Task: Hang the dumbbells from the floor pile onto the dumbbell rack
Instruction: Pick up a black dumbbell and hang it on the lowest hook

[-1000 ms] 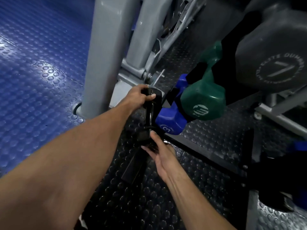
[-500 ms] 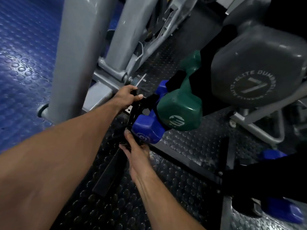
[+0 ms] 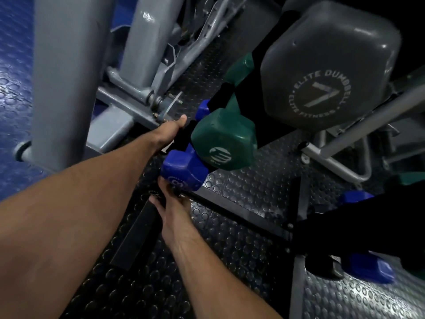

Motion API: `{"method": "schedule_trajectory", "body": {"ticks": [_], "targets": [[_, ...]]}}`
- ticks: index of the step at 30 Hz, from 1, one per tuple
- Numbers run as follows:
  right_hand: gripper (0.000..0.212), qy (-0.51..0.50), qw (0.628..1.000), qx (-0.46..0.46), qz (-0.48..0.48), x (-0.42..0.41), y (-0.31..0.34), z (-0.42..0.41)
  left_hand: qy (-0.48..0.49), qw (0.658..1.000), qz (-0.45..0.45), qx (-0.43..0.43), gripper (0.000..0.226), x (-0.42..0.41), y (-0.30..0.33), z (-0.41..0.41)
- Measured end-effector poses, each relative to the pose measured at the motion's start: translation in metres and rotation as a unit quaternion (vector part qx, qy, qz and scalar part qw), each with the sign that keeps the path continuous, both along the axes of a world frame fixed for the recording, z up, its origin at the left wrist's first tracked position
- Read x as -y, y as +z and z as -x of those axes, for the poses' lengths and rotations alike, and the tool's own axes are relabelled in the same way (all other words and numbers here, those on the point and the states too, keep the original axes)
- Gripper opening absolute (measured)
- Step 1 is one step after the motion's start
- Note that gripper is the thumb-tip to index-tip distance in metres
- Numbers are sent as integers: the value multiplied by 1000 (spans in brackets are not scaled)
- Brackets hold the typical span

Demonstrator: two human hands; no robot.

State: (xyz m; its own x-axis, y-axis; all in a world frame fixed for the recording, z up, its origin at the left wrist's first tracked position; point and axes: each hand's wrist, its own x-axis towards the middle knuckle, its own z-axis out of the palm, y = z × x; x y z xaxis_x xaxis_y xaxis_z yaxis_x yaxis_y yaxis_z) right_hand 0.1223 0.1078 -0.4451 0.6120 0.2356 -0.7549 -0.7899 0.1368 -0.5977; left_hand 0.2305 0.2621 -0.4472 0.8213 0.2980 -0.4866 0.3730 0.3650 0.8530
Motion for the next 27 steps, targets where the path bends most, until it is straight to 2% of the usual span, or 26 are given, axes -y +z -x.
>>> {"method": "schedule_trajectory", "body": {"ticks": [5,13,19,20,22,24,26,27], "targets": [[34,26,999,20,-4,1,8,-4,1,1000,12,-20,44,-4,-15,-2],[37,84,996,31,1,5,16,-11,33,998,44,-19,31,7,-11,-1],[10,172,981,59,67,9,24,-17,38,998,24,-35,39,22,11,13],[10,186,977,69,84,11,27,-18,39,998,34,-39,38,22,11,16],[22,214,966,91,110,16,33,-19,42,997,51,-43,40,19,9,23],[31,254,947,125,154,24,42,-18,39,998,44,-35,61,15,17,35],[40,302,919,161,197,35,51,-15,27,997,37,-58,110,8,12,45],[48,328,902,175,219,42,57,-14,27,996,31,-73,128,4,1,48]]}}
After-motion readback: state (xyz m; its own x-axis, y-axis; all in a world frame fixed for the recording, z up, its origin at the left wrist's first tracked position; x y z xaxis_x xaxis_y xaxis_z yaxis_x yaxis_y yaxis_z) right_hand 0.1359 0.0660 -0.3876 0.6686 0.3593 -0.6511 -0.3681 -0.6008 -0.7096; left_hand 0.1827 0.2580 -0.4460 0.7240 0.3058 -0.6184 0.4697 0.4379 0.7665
